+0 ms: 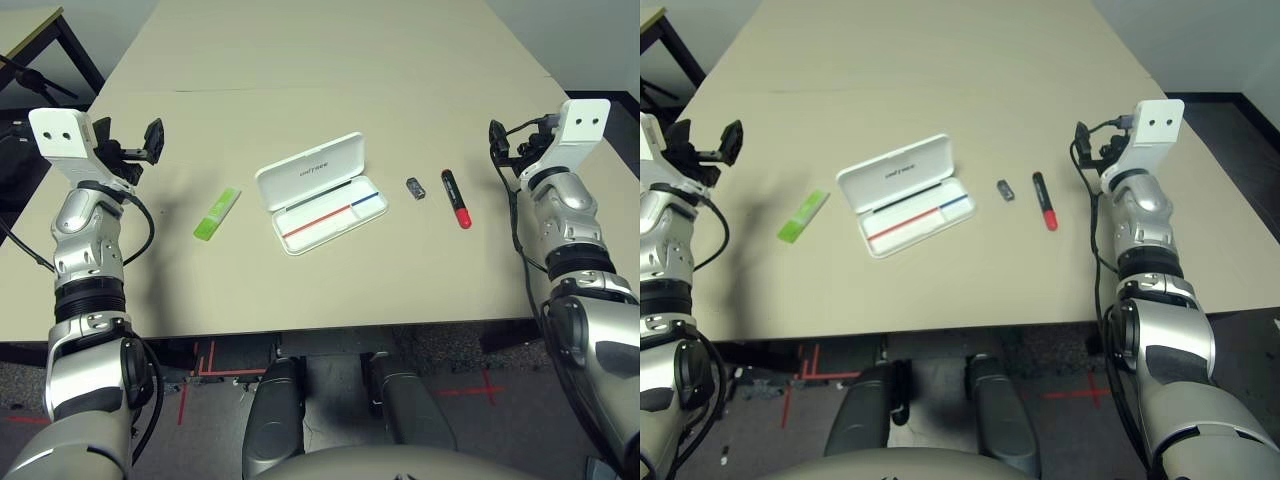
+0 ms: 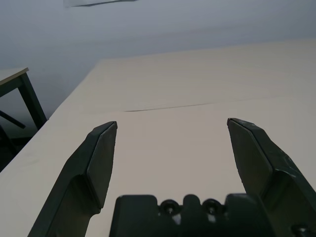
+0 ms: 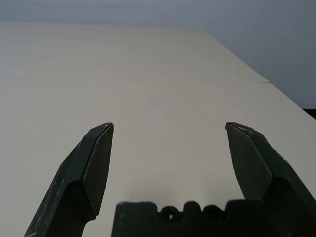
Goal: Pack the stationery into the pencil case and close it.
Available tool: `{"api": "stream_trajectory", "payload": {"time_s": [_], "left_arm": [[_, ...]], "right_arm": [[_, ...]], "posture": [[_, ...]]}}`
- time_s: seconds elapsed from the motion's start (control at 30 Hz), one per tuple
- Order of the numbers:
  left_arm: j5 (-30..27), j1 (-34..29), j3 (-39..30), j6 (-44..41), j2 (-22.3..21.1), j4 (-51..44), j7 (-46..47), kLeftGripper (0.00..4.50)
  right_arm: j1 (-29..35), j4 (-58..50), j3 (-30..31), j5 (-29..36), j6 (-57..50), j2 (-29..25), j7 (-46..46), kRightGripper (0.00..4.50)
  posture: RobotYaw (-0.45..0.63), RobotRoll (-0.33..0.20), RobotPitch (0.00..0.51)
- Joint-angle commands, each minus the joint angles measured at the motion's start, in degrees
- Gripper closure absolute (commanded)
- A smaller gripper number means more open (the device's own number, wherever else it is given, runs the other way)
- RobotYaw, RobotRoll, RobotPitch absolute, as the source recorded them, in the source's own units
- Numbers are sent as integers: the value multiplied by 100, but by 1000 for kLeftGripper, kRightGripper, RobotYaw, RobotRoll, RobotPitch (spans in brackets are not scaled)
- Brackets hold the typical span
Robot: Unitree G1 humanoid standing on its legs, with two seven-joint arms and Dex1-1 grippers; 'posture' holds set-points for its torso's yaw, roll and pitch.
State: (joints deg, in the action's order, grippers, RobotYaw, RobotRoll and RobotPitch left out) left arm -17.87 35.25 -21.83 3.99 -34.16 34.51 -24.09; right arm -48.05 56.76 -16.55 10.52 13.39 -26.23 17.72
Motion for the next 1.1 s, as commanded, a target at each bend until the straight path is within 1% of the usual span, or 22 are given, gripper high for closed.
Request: {"api": "stream_trajectory", "payload": {"time_s": [0.03,0.2,0.37,0.6,0.67,0.77,0.87,1.1], "left_arm": [[-20,8,37,-144,-127,-252,-151,11],[-266,-134,50,-590,-257,-929,-603,11],[-743,-342,92,-1307,-333,-1907,-1144,11],[-1430,-1002,592,-2521,-451,-3704,-2011,11],[-1549,-1146,728,-2780,-472,-4065,-2164,11],[-1620,-1361,1007,-3054,-506,-4487,-2388,11],[-1561,-1522,1291,-3166,-523,-4710,-2567,11],[-1271,-1576,1751,-3029,-526,-4701,-2784,11]], "right_arm": [[-10,136,-27,9,18,-17,-5,0],[-37,164,-15,9,19,-13,43,0],[-48,206,-12,9,25,-20,95,0],[-72,231,64,-22,-39,-23,311,0],[-84,229,93,-38,-73,-37,394,0],[-91,182,158,-73,-154,-70,564,0],[-72,71,216,-82,-272,-102,739,0],[88,-353,352,-87,-620,-136,1029,0]], "posture": [[-40,0,143],[-35,0,137],[-27,0,137],[-18,0,134],[-18,0,134],[-24,0,136],[-32,0,137],[-56,0,143]]}}
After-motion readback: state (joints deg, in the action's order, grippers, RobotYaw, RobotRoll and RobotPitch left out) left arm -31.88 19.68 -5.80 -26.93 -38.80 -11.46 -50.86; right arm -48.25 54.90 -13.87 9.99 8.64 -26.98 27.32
